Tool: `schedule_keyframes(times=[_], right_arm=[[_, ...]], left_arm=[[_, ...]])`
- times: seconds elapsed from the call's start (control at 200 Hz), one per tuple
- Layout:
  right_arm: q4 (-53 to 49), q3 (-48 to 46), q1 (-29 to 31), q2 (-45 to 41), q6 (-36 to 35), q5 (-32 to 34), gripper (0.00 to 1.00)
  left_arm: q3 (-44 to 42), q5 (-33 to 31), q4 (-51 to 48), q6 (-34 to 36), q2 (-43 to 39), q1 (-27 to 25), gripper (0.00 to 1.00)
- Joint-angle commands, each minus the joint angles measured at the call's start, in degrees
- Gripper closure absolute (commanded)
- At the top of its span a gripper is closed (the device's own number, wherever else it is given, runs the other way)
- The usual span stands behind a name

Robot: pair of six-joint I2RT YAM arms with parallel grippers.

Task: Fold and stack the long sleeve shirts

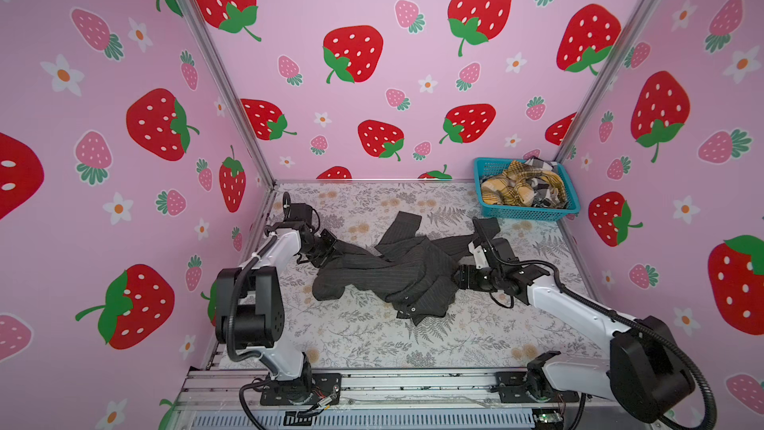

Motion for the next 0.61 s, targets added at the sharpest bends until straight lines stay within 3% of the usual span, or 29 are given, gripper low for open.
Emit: schedule_keyframes(times=[0.0, 0.22, 0.345, 0.6], right_arm=[[1.1, -0.6, -0.2, -2.6, 0.4, 0.1, 0.28], [2.4, 0.4, 2.5, -2.3, -1.1, -3.3, 0.26], [1.9, 0.5, 3.8, -0.9, -0.2, -1.4, 0.24], [3.5, -0.9, 3.7, 2.5, 1.9, -0.3, 0.12]], left_arm=[[2.5, -5.9, -6.2, 1.8, -8.4, 1.3, 1.0], [-3.4, -7.4, -9.5, 3.4, -16.8, 1.8, 1.0], [-9.4, -8.0, -9.9, 4.0, -19.7, 2.0, 1.0], [-12.8, -5.0, -8.6, 3.9, -21.6, 7.2, 1.0]])
